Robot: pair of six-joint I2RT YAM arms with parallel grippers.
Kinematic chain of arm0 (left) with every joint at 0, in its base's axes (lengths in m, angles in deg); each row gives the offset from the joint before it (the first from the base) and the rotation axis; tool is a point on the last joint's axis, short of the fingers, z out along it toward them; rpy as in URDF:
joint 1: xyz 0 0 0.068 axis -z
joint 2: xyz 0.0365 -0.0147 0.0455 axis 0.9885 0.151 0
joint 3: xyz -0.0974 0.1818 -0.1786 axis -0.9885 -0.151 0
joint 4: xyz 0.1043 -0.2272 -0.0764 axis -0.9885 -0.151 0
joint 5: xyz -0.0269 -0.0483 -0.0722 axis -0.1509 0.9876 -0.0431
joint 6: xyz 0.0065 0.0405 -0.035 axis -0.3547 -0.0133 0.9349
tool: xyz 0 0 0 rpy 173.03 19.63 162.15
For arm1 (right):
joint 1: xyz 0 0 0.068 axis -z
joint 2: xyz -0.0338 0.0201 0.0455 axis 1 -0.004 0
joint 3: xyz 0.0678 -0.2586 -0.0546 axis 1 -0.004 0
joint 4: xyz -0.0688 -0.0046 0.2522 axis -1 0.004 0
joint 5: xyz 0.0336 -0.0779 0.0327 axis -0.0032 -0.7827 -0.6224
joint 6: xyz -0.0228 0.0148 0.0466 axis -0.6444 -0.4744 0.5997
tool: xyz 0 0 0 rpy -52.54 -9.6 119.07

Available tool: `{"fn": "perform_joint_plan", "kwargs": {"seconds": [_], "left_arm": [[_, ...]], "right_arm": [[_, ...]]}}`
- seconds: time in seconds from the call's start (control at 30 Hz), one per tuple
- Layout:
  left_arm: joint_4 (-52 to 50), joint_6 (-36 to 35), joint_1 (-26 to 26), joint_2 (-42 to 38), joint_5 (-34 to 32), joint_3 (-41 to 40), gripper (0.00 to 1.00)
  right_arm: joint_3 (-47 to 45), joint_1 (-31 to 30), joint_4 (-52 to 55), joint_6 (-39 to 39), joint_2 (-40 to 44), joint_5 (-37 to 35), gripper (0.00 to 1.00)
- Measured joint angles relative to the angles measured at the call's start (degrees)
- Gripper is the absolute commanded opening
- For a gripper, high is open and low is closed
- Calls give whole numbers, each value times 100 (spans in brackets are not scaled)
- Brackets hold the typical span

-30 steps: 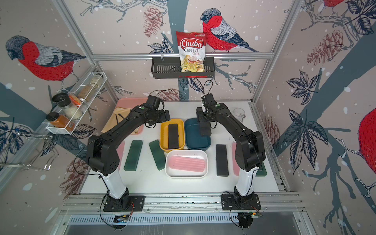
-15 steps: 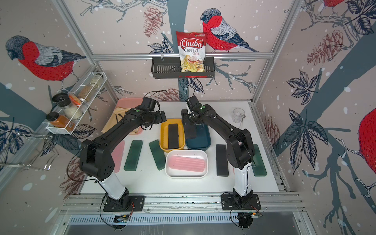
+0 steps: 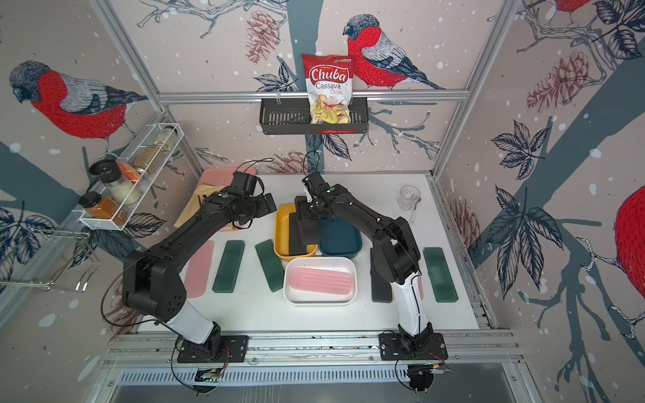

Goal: Place the pencil cases by color into the storage box
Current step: Place the pencil case at the storage box.

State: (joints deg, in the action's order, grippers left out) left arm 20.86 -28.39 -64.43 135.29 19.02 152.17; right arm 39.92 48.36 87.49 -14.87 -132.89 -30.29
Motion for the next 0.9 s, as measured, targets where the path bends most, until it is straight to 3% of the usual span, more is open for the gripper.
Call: {"fn": "perform_joint_plan", "kwargs": {"seconds": [0.9], "left_arm": [[-13, 118, -7, -181, 20, -229, 98]], "right_arm": [[94, -212, -293, 282, -651, -391, 45]]}}
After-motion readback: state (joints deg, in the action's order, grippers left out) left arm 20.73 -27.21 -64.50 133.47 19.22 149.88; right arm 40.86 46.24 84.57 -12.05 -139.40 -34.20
